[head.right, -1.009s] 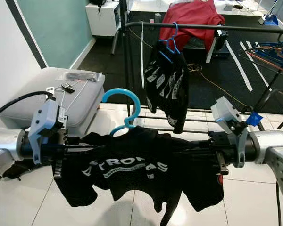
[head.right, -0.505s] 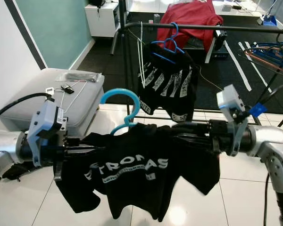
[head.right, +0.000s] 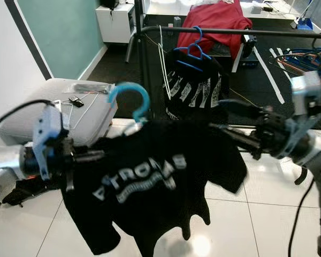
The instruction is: Hang hanger
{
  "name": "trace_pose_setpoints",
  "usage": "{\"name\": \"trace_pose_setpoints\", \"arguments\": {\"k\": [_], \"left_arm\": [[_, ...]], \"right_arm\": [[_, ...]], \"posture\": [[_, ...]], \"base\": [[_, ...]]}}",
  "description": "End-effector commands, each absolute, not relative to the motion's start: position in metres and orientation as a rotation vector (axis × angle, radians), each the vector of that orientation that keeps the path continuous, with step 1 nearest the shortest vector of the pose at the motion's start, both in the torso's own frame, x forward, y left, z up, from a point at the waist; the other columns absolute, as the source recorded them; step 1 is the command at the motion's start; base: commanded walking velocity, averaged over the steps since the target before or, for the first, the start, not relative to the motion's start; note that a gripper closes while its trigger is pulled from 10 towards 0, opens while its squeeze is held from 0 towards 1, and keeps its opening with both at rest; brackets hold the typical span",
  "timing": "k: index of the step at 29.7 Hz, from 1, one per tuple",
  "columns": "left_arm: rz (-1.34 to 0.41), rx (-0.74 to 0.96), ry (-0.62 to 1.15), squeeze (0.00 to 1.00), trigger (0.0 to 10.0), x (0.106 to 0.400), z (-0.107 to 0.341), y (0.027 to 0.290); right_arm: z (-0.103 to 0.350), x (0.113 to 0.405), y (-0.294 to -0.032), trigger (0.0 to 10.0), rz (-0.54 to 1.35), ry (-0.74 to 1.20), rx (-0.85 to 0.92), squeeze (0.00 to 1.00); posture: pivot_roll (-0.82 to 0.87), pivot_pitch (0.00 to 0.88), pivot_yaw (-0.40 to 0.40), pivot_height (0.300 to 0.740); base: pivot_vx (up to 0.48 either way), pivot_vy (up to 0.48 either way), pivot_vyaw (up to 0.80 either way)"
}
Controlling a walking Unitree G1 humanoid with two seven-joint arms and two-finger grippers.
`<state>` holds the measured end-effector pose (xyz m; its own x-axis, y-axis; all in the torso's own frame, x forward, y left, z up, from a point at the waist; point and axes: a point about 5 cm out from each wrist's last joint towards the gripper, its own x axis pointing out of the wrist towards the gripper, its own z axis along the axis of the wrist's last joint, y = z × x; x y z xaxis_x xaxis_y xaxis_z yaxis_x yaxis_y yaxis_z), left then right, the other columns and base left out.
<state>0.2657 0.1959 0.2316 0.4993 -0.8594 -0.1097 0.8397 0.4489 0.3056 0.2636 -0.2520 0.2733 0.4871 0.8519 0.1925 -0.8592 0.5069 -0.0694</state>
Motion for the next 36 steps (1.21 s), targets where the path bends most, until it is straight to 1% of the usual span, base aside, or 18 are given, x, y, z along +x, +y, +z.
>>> {"name": "trace_pose_setpoints", "arguments": {"k": [1, 2, 3, 4, 5, 10, 12, 15, 16, 21, 24, 26, 27, 28, 29, 31, 34, 36], "left_arm": [[-1.025, 0.350, -0.103, 0.00, 0.0, 0.267, 0.237, 0.199], [-0.974, 0.353, -0.107, 0.00, 0.0, 0.271, 0.238, 0.205], [-0.926, 0.352, -0.113, 0.00, 0.0, 0.274, 0.241, 0.211], [-0.926, 0.352, -0.113, 0.00, 0.0, 0.274, 0.241, 0.211], [-0.902, 0.356, -0.118, 0.00, 0.0, 0.274, 0.243, 0.216], [-0.960, 0.396, -0.120, 0.00, 0.0, 0.270, 0.245, 0.213], [-1.034, 0.431, -0.102, 0.00, 0.0, 0.266, 0.243, 0.206], [-1.060, 0.444, -0.090, 0.00, 0.0, 0.265, 0.241, 0.204], [-1.085, 0.461, -0.058, 0.00, 0.0, 0.266, 0.234, 0.203], [-1.094, 0.463, -0.049, 0.00, 0.0, 0.267, 0.232, 0.202], [-1.142, 0.451, -0.057, 0.00, 0.0, 0.263, 0.231, 0.195], [-1.142, 0.451, -0.057, 0.00, 0.0, 0.263, 0.231, 0.195], [-1.201, 0.445, -0.060, 0.00, 0.0, 0.258, 0.228, 0.183], [-1.201, 0.445, -0.060, 0.00, 0.0, 0.258, 0.228, 0.183], [-1.222, 0.442, -0.061, 0.00, 0.0, 0.256, 0.227, 0.179], [-1.222, 0.442, -0.061, 0.00, 0.0, 0.256, 0.227, 0.179], [-1.293, 0.431, -0.076, 0.00, 0.0, 0.249, 0.226, 0.166], [-1.318, 0.426, -0.082, 0.00, 0.0, 0.247, 0.227, 0.161]], "right_arm": [[0.273, 0.263, -0.256, 10.0, 1.015, -0.228, 0.041, 1.00], [0.273, 0.264, -0.260, 10.0, 0.971, -0.235, 0.041, 1.00], [0.270, 0.265, -0.266, 10.0, 0.919, -0.232, 0.034, 0.75], [0.270, 0.265, -0.266, 10.0, 0.919, -0.232, 0.034, 0.75], [0.266, 0.266, -0.269, 10.0, 0.883, -0.212, 0.011, 0.00], [0.259, 0.259, -0.265, 10.0, 0.969, -0.143, -0.052, 0.00], [0.269, 0.258, -0.259, 10.0, 1.070, -0.122, -0.093, 0.00], [0.272, 0.258, -0.257, 10.0, 1.108, -0.109, -0.118, 0.00], [0.282, 0.262, -0.252, 10.0, 1.186, -0.080, -0.189, 0.00], [0.286, 0.264, -0.250, 10.0, 1.214, -0.065, -0.229, 0.00], [0.294, 0.272, -0.248, 10.0, 1.256, -0.004, -0.346, 0.00], [0.294, 0.272, -0.248, 10.0, 1.256, -0.004, -0.346, 0.00], [0.285, 0.282, -0.247, 10.0, 1.292, 0.139, -0.497, 0.00], [0.285, 0.282, -0.247, 10.0, 1.292, 0.139, -0.497, 0.00], [0.279, 0.284, -0.246, 10.0, 1.319, 0.196, -0.541, 0.00], [0.279, 0.284, -0.246, 10.0, 1.319, 0.196, -0.541, 0.00], [0.278, 0.283, -0.235, 10.0, 1.432, 0.236, -0.545, 0.00], [0.280, 0.284, -0.231, 10.0, 1.454, 0.226, -0.542, 0.00]], "posture": [[-0.12, 0.098, 0.022, 0.740], [-0.12, 0.099, 0.021, 0.740], [-0.12, 0.102, 0.022, 0.740], [-0.12, 0.102, 0.022, 0.740], [-0.12, 0.104, 0.024, 0.740], [-0.12, 0.108, 0.024, 0.740], [-0.11, 0.107, 0.029, 0.740], [-0.11, 0.107, 0.029, 0.740], [-0.12, 0.106, 0.035, 0.740], [-0.12, 0.107, 0.036, 0.740], [-0.11, 0.107, 0.032, 0.740], [-0.11, 0.107, 0.032, 0.740], [-0.11, 0.107, 0.030, 0.740], [-0.11, 0.107, 0.030, 0.740], [-0.12, 0.108, 0.030, 0.740], [-0.12, 0.108, 0.030, 0.740], [-0.12, 0.108, 0.025, 0.740], [-0.11, 0.108, 0.025, 0.740]], "base": [[0.000, 0.000, 0.00], [0.000, 0.000, 0.00], [0.000, 0.000, 0.00], [0.000, 0.000, 0.00], [0.000, 0.000, 0.00], [0.000, 0.000, 0.00], [0.000, 0.000, 0.00], [0.000, 0.000, 0.00], [0.000, 0.000, 0.00], [0.000, 0.000, 0.00], [0.000, 0.000, 0.00], [0.000, 0.000, 0.00], [0.000, 0.000, 0.00], [0.000, 0.000, 0.00], [0.000, 0.000, 0.00], [0.000, 0.000, 0.00], [0.000, 0.000, 0.00], [0.000, 0.000, 0.00]]}}
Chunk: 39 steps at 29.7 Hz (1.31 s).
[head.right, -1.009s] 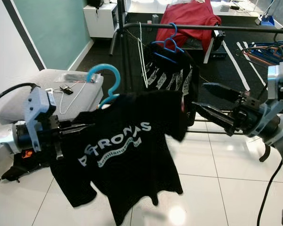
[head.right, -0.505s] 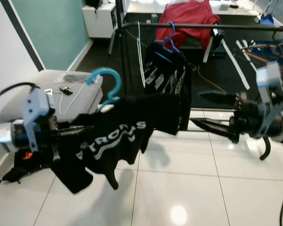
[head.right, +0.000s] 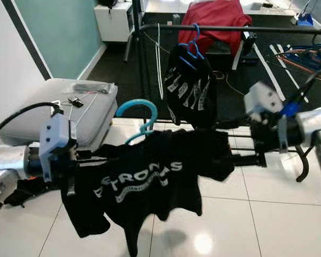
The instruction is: Hang hanger
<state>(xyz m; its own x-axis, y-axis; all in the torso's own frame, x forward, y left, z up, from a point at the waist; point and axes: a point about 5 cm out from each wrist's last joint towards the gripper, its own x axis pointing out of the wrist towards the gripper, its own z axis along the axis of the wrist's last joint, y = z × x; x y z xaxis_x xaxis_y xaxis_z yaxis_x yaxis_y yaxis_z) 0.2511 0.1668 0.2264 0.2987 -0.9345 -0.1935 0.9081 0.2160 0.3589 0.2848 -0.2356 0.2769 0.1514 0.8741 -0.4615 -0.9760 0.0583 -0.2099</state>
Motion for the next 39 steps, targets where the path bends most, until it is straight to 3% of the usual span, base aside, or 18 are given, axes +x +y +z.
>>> {"name": "trace_pose_setpoints", "arguments": {"k": [1, 8, 21, 22, 23, 24, 25, 26, 39], "left_arm": [[-1.332, 0.423, -0.085, 0.00, 0.0, 0.245, 0.227, 0.159], [-1.416, 0.410, -0.112, 0.00, 0.0, 0.237, 0.227, 0.141], [-1.447, 0.394, -0.124, 0.00, 0.0, 0.233, 0.227, 0.131], [-1.449, 0.393, -0.123, 0.00, 0.0, 0.232, 0.227, 0.130], [-1.449, 0.393, -0.123, 0.00, 0.0, 0.232, 0.227, 0.130], [-1.449, 0.393, -0.122, 0.00, 0.0, 0.232, 0.227, 0.129], [-1.449, 0.393, -0.122, 0.00, 0.0, 0.232, 0.227, 0.129], [-1.449, 0.394, -0.122, 0.00, 0.0, 0.232, 0.227, 0.129], [-1.423, 0.389, -0.155, 0.00, 0.0, 0.236, 0.230, 0.124]], "right_arm": [[0.282, 0.284, -0.229, 10.0, 1.464, 0.220, -0.542, 0.00], [0.285, 0.287, -0.214, 10.0, 1.534, 0.183, -0.534, 0.00], [0.265, 0.283, -0.195, 10.0, 1.641, 0.241, -0.497, 0.00], [0.262, 0.280, -0.192, 7.9, 1.663, 0.251, -0.487, 0.00], [0.260, 0.278, -0.190, 4.8, 1.676, 0.258, -0.481, 0.00], [0.259, 0.278, -0.190, 3.6, 1.682, 0.260, -0.478, 0.00], [0.259, 0.278, -0.190, 3.6, 1.682, 0.260, -0.478, 0.00], [0.259, 0.277, -0.189, 0.0, 1.685, 0.263, -0.477, 0.00], [0.241, 0.273, -0.182, 0.0, 1.696, 0.316, -0.479, 0.00]], "posture": [[-0.11, 0.108, 0.025, 0.740], [-0.11, 0.108, 0.021, 0.740], [-0.12, 0.100, 0.022, 0.740], [-0.11, 0.095, 0.023, 0.740], [-0.11, 0.094, 0.022, 0.740], [-0.11, 0.094, 0.022, 0.740], [-0.11, 0.094, 0.022, 0.740], [-0.11, 0.091, 0.021, 0.740], [-0.12, 0.094, 0.021, 0.740]], "base": [[0.000, 0.000, 0.00], [0.000, 0.000, 0.00], [0.000, 0.000, 0.00], [0.000, 0.000, 0.00], [0.000, 0.000, 0.00], [0.000, 0.000, 0.00], [0.000, 0.000, 0.00], [0.000, 0.000, 0.00], [0.000, 0.000, 0.00]]}}
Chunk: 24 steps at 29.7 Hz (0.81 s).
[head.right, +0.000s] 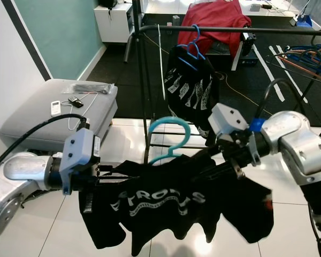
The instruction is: Hang hanger
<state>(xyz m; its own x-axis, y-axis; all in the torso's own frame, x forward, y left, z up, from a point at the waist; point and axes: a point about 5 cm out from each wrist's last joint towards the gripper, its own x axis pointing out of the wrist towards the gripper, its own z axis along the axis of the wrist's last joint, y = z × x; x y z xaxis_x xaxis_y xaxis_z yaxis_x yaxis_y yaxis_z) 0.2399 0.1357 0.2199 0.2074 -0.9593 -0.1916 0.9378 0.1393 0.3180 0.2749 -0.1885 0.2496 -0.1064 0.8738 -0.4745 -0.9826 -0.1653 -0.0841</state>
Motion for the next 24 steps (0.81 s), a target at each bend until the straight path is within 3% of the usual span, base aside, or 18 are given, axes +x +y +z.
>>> {"name": "trace_pose_setpoints", "arguments": {"k": [1, 9, 10, 14, 15, 18, 23, 24], "left_arm": [[-1.423, 0.387, -0.163, 0.00, 0.0, 0.237, 0.231, 0.123], [-1.464, 0.331, -0.194, 0.00, 0.0, 0.233, 0.238, 0.121], [-1.463, 0.308, -0.193, 1.00, 10.0, 0.233, 0.239, 0.122], [-1.468, 0.288, -0.193, 1.00, 10.0, 0.233, 0.240, 0.124], [-1.458, 0.276, -0.204, 1.00, 4.9, 0.233, 0.242, 0.125], [-1.444, 0.277, -0.220, 1.00, 4.2, 0.235, 0.244, 0.127], [-1.401, 0.287, -0.239, 1.00, 4.6, 0.239, 0.246, 0.128], [-1.391, 0.290, -0.242, 1.00, 9.4, 0.241, 0.247, 0.128]], "right_arm": [[0.238, 0.274, -0.181, 0.0, 1.685, 0.312, -0.474, 0.00], [0.239, 0.276, -0.176, 0.0, 1.669, 0.272, -0.447, 0.00], [0.240, 0.275, -0.176, 0.0, 1.669, 0.267, -0.447, 0.00], [0.241, 0.275, -0.176, 0.0, 1.665, 0.261, -0.448, 0.00], [0.242, 0.275, -0.177, 0.0, 1.663, 0.257, -0.447, 0.00], [0.242, 0.274, -0.178, 0.0, 1.662, 0.252, -0.444, 0.00], [0.243, 0.274, -0.178, 0.0, 1.661, 0.243, -0.433, 0.00], [0.245, 0.274, -0.178, 0.0, 1.658, 0.229, -0.423, 0.00]], "posture": [[-0.11, 0.096, 0.021, 0.740], [-0.11, 0.100, 0.021, 0.740], [-0.11, 0.101, 0.021, 0.740], [-0.11, 0.101, 0.021, 0.740], [-0.11, 0.102, 0.020, 0.740], [-0.11, 0.103, 0.020, 0.740], [-0.11, 0.103, 0.019, 0.740], [-0.11, 0.103, 0.019, 0.740]], "base": [[0.000, 0.000, 0.00], [0.000, 0.000, 0.00], [0.000, 0.000, 0.00], [0.000, 0.000, 0.00], [0.000, 0.000, 0.00], [0.000, 0.000, 0.00], [0.000, 0.000, 0.00], [0.000, 0.000, 0.00]]}}
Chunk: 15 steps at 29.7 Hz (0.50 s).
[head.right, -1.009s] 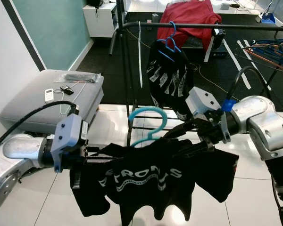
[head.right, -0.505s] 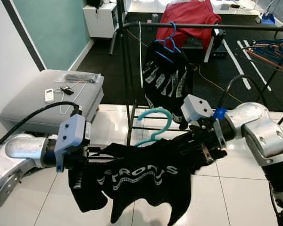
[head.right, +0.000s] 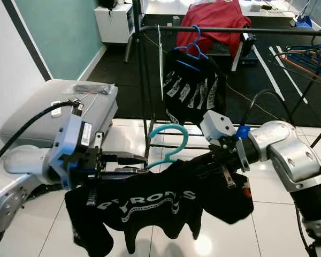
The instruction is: Hang hanger
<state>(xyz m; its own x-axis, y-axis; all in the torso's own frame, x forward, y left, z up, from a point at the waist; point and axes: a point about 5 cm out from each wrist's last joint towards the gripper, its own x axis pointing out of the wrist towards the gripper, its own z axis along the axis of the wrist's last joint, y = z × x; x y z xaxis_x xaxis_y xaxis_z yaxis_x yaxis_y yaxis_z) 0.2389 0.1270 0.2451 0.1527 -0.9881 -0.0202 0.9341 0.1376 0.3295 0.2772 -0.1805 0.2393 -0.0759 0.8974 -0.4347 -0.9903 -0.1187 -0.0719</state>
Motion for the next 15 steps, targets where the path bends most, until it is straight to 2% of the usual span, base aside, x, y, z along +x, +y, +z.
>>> {"name": "trace_pose_setpoints", "arguments": {"k": [1, 2, 7, 9, 10, 12, 15], "left_arm": [[-1.391, 0.290, -0.242, 1.00, 9.4, 0.241, 0.247, 0.128], [-1.378, 0.292, -0.245, 1.00, 10.0, 0.242, 0.247, 0.130], [-1.321, 0.287, -0.249, 1.00, 10.0, 0.248, 0.250, 0.136], [-1.231, 0.280, -0.251, 1.00, 10.0, 0.256, 0.252, 0.153], [-1.231, 0.280, -0.251, 1.00, 10.0, 0.256, 0.252, 0.153], [-1.112, 0.289, -0.246, 1.00, 10.0, 0.263, 0.255, 0.181], [-1.021, 0.300, -0.246, 1.00, 10.0, 0.267, 0.258, 0.201]], "right_arm": [[0.245, 0.274, -0.178, 0.0, 1.658, 0.229, -0.423, 0.00], [0.247, 0.275, -0.179, 0.0, 1.652, 0.216, -0.415, 0.00], [0.251, 0.276, -0.183, 0.0, 1.616, 0.193, -0.406, 0.00], [0.254, 0.280, -0.194, 0.0, 1.545, 0.177, -0.401, 0.00], [0.254, 0.280, -0.194, 0.0, 1.545, 0.177, -0.401, 0.00], [0.261, 0.283, -0.210, 0.0, 1.457, 0.159, -0.396, 0.00], [0.268, 0.282, -0.223, 0.0, 1.404, 0.143, -0.388, 0.00]], "posture": [[-0.11, 0.103, 0.019, 0.740], [-0.11, 0.103, 0.019, 0.740], [-0.11, 0.107, 0.017, 0.740], [-0.11, 0.110, 0.016, 0.740], [-0.11, 0.110, 0.016, 0.740], [-0.11, 0.114, 0.016, 0.740], [-0.11, 0.116, 0.016, 0.740]], "base": [[0.000, 0.000, 0.00], [0.000, 0.000, 0.00], [0.000, 0.000, 0.00], [0.000, 0.000, 0.00], [0.000, 0.000, 0.00], [0.000, 0.000, 0.00], [0.000, 0.000, 0.00]]}}
